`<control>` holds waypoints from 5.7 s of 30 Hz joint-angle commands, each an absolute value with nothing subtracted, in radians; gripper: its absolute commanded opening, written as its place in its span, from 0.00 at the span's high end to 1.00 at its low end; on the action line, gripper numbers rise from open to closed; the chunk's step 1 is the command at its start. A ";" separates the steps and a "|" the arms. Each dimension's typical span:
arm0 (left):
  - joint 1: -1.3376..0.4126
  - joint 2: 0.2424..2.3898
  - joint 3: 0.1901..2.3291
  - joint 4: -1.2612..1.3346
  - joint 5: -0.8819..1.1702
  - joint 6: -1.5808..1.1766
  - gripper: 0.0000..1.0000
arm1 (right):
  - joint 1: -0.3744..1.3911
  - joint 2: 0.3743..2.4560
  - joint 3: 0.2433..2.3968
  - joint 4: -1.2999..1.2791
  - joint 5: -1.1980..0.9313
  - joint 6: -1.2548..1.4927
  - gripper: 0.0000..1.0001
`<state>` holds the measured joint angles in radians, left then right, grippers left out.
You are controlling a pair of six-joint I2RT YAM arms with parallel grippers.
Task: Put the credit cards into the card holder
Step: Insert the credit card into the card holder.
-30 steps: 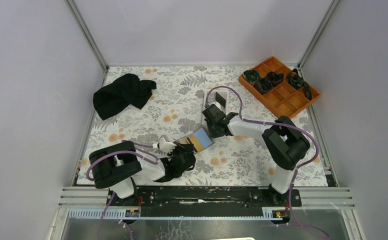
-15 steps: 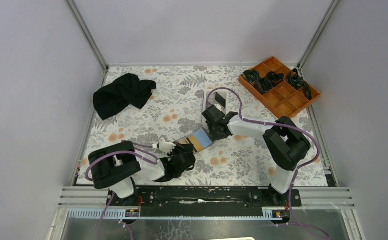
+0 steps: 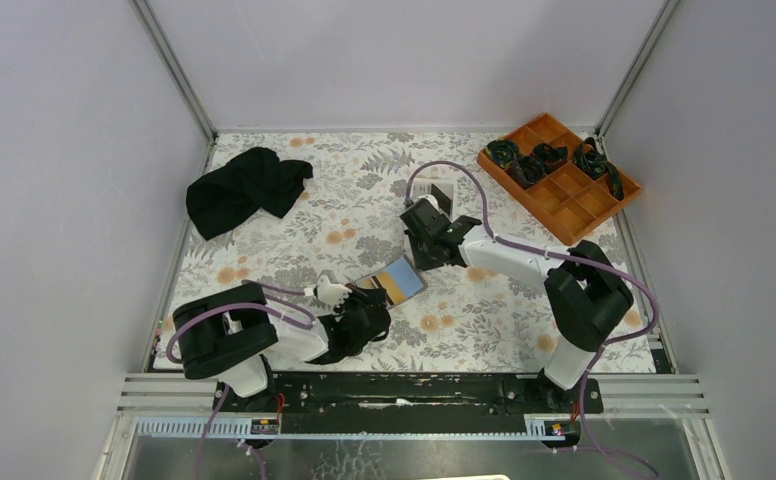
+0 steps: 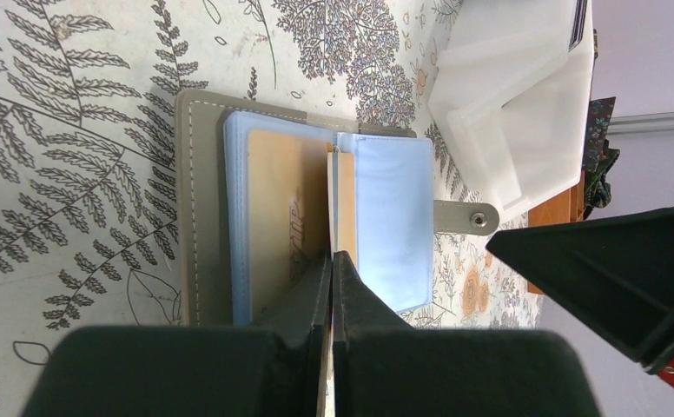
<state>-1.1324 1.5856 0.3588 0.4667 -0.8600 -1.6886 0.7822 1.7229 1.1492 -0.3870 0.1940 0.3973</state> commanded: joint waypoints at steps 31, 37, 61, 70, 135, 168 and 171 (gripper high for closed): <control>-1.139 1.557 0.314 0.355 -0.864 -1.589 1.00 | 0.841 1.892 1.178 -0.390 0.188 0.419 0.97; -1.135 1.529 0.261 0.417 -0.891 -1.632 1.00 | 0.840 1.902 1.151 -0.384 0.183 0.425 0.97; -1.091 1.643 0.160 0.911 -0.798 -1.593 1.00 | 0.840 1.903 1.133 -0.377 0.169 0.423 0.97; -1.077 1.632 0.190 0.936 -0.776 -1.509 1.00 | 0.840 1.908 1.132 -0.373 0.163 0.417 0.97; -1.089 1.589 0.296 0.578 -0.813 -1.651 1.00 | 0.841 1.934 1.144 -0.360 0.144 0.399 0.97; -1.088 1.710 0.343 0.622 -0.846 -1.704 1.00 | 0.840 1.942 1.134 -0.368 0.140 0.393 0.97; -1.088 1.720 0.355 0.622 -0.831 -1.689 1.00 | 0.840 1.940 1.134 -0.369 0.141 0.394 0.97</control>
<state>-1.0859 1.6855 0.3424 0.6804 -0.8383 -1.7195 0.8349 1.8652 1.1748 -0.3470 0.1722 0.3965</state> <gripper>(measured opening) 0.012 0.039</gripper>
